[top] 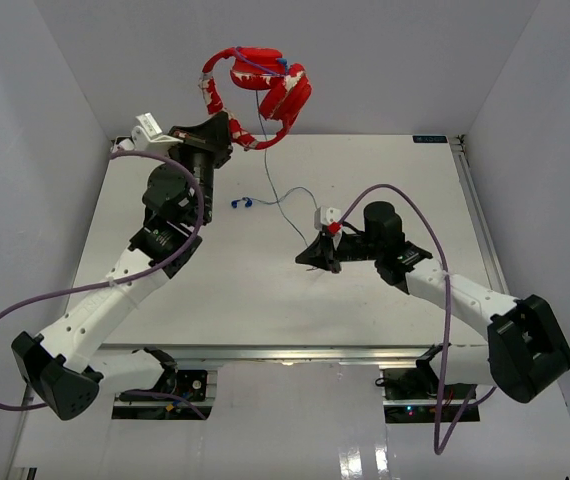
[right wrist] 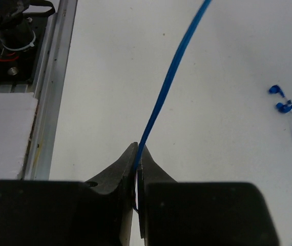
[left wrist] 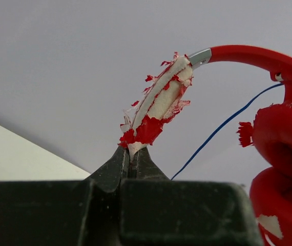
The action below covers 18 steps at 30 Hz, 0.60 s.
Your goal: Wrap the headphones
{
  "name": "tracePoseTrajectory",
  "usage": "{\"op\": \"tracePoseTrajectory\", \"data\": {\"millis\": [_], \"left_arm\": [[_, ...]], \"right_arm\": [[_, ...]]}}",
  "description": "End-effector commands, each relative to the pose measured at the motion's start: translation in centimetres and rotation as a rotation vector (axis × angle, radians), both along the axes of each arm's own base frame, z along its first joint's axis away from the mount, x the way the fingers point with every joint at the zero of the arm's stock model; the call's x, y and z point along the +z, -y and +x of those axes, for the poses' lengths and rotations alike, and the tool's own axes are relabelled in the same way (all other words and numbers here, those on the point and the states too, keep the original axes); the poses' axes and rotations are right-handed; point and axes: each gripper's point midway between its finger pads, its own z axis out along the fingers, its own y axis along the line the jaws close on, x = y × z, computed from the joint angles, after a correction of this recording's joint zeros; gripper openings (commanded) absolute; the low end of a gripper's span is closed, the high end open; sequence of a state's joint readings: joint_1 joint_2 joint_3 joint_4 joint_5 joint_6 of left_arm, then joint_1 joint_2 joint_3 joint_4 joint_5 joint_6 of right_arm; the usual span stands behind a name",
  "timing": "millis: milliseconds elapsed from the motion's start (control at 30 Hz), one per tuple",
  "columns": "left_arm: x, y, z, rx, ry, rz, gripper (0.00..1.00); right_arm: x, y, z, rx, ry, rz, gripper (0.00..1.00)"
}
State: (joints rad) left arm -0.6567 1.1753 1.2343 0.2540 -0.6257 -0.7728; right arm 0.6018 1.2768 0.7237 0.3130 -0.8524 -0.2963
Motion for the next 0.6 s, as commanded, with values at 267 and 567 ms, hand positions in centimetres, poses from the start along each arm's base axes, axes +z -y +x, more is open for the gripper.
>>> {"op": "tracePoseTrajectory", "data": {"millis": [267,567], "left_arm": [[-8.7,-3.0,4.1,0.366,-0.141,0.623,0.00],[-15.3,-1.1,4.3,0.230,-0.210,0.770,0.00]], "right_arm": [[11.6,3.8,5.2,-0.348,0.543,-0.309,0.08],[18.5,5.0,7.9,-0.496,0.709,-0.300,0.08]]}}
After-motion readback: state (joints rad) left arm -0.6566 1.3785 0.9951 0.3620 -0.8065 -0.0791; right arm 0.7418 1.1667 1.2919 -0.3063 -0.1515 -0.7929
